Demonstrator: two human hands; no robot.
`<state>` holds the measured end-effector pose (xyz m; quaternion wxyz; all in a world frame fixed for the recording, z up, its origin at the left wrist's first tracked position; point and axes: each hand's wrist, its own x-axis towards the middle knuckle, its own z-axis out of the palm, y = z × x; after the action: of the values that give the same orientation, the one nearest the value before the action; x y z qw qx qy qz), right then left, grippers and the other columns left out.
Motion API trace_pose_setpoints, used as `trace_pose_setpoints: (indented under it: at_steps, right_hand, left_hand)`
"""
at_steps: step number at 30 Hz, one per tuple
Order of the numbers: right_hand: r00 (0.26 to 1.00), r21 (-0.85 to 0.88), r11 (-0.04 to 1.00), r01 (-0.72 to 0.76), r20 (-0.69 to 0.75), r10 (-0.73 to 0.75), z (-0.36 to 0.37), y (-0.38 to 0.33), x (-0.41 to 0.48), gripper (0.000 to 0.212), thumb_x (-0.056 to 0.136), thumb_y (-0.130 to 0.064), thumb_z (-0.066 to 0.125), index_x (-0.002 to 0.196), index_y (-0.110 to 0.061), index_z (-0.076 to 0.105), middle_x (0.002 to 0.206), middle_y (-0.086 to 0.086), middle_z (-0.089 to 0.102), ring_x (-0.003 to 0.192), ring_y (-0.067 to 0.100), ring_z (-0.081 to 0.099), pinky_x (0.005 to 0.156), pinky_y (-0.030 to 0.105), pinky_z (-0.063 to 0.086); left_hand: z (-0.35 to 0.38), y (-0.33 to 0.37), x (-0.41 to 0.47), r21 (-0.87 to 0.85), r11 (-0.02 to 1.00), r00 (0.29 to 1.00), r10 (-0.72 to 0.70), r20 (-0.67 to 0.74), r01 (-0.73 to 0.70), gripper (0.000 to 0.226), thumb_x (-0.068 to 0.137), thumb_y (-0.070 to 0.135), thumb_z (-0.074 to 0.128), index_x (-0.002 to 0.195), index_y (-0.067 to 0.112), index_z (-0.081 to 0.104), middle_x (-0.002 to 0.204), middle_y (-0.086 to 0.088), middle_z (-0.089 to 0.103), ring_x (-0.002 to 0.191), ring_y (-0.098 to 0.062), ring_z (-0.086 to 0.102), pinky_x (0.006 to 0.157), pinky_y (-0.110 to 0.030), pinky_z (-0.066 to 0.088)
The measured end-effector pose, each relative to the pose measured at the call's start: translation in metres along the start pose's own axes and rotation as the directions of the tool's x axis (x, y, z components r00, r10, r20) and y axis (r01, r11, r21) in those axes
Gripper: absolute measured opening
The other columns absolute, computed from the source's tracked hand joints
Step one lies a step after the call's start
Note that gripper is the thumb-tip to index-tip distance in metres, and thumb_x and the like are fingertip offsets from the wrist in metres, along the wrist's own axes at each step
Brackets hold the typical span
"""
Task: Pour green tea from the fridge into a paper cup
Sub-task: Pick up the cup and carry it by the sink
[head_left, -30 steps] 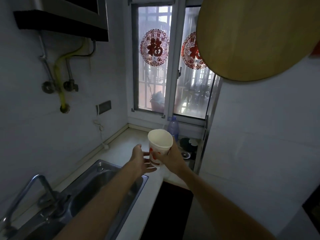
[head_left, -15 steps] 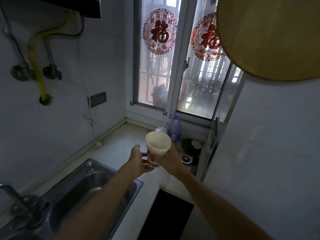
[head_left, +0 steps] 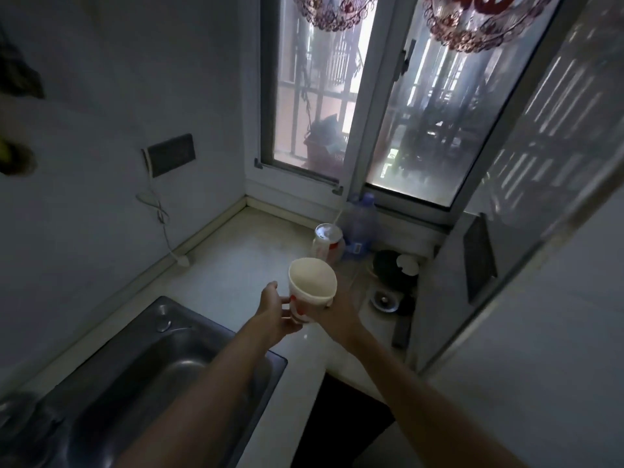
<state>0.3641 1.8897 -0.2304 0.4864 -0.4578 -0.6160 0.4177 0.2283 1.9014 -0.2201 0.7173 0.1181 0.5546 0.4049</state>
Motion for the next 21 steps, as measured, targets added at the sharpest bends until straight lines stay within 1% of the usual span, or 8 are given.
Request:
trace_pose_setpoints:
  at_steps: [2, 4, 7, 8, 10, 12, 16, 21]
  right_hand:
    - [1.0, -0.017, 1.0, -0.023, -0.007, 0.023, 0.003, 0.018, 0.009, 0.055, 0.074, -0.012, 0.084, 0.122, -0.014, 0.058, 0.113, 0.002, 0.069, 0.103, 0.014, 0.067, 0.083, 0.023, 0.056]
    - [0.999, -0.009, 0.999, -0.041, -0.011, 0.041, 0.006, 0.035, 0.018, 0.057, 0.071, -0.016, 0.086, 0.121, -0.02, 0.059, 0.113, 0.001, 0.069, 0.104, 0.017, 0.067, 0.085, 0.029, 0.058]
    - [0.995, -0.011, 0.995, -0.099, -0.033, 0.098, 0.01, 0.064, 0.028, 0.066, 0.068, -0.021, 0.089, 0.126, -0.019, 0.057, 0.117, 0.0, 0.067, 0.107, 0.018, 0.066, 0.086, 0.036, 0.059]
    - [0.993, -0.013, 0.993, -0.114, -0.042, 0.113, 0.011, 0.073, 0.031, 0.068, 0.068, -0.022, 0.089, 0.127, -0.018, 0.056, 0.118, 0.0, 0.067, 0.107, 0.018, 0.066, 0.086, 0.038, 0.059]
    - [0.989, -0.012, 0.991, -0.134, -0.065, 0.133, 0.011, 0.089, 0.035, 0.072, 0.066, -0.027, 0.09, 0.128, -0.016, 0.054, 0.118, 0.002, 0.066, 0.107, 0.021, 0.066, 0.083, 0.04, 0.06]
    - [0.984, -0.018, 0.987, -0.157, -0.085, 0.155, 0.012, 0.103, 0.037, 0.072, 0.066, -0.025, 0.09, 0.127, -0.019, 0.053, 0.119, 0.003, 0.064, 0.106, 0.019, 0.066, 0.081, 0.036, 0.06]
    - [0.972, -0.013, 0.977, -0.212, -0.103, 0.21, 0.014, 0.129, 0.039, 0.072, 0.068, -0.018, 0.09, 0.129, -0.02, 0.05, 0.121, 0.003, 0.062, 0.108, 0.019, 0.064, 0.078, 0.032, 0.06]
    - [0.965, -0.034, 0.971, -0.235, -0.125, 0.23, 0.018, 0.15, 0.04, 0.072, 0.067, -0.016, 0.09, 0.128, -0.019, 0.05, 0.12, 0.003, 0.063, 0.107, 0.015, 0.065, 0.081, 0.03, 0.059]
  left_hand:
    - [0.0, 0.0, 0.018, -0.006, 1.0, 1.0, -0.014, -0.012, 0.014, 0.064, 0.098, 0.049, 0.026, 0.13, -0.004, 0.044, 0.104, -0.024, 0.056, 0.107, -0.044, 0.054, 0.092, -0.048, 0.046]
    - [-0.002, -0.001, 0.034, 0.003, 0.999, 0.999, -0.041, -0.015, 0.041, 0.064, 0.099, 0.048, 0.026, 0.132, -0.004, 0.044, 0.108, -0.024, 0.054, 0.106, -0.043, 0.054, 0.087, -0.047, 0.046]
    - [-0.005, -0.002, 0.055, 0.011, 0.997, 0.997, -0.074, -0.03, 0.074, 0.065, 0.099, 0.049, 0.026, 0.131, -0.004, 0.045, 0.108, -0.023, 0.054, 0.105, -0.041, 0.054, 0.083, -0.045, 0.048]
    - [-0.006, -0.003, 0.062, 0.011, 0.997, 0.996, -0.079, -0.039, 0.079, 0.065, 0.099, 0.049, 0.026, 0.131, -0.005, 0.046, 0.11, -0.023, 0.053, 0.105, -0.04, 0.054, 0.079, -0.044, 0.05]
    - [-0.007, -0.005, 0.075, 0.008, 0.997, 0.995, -0.073, -0.062, 0.073, 0.064, 0.1, 0.049, 0.027, 0.129, -0.005, 0.047, 0.127, -0.025, 0.046, 0.113, -0.04, 0.052, 0.069, -0.042, 0.051]
    - [-0.007, -0.007, 0.086, 0.016, 0.998, 0.995, -0.06, -0.076, 0.062, 0.062, 0.1, 0.048, 0.027, 0.13, -0.003, 0.046, 0.136, -0.024, 0.038, 0.116, -0.04, 0.05, 0.073, -0.043, 0.051]
    - [-0.007, -0.012, 0.102, 0.06, 0.997, 0.996, -0.041, -0.073, 0.045, 0.059, 0.101, 0.045, 0.027, 0.131, -0.002, 0.046, 0.132, -0.023, 0.041, 0.108, -0.036, 0.05, 0.077, -0.042, 0.047]
    - [-0.007, -0.017, 0.117, 0.088, 0.995, 0.997, -0.04, -0.068, 0.046, 0.058, 0.102, 0.043, 0.023, 0.126, -0.002, 0.05, 0.107, -0.019, 0.055, 0.103, -0.034, 0.052, 0.088, -0.041, 0.045]
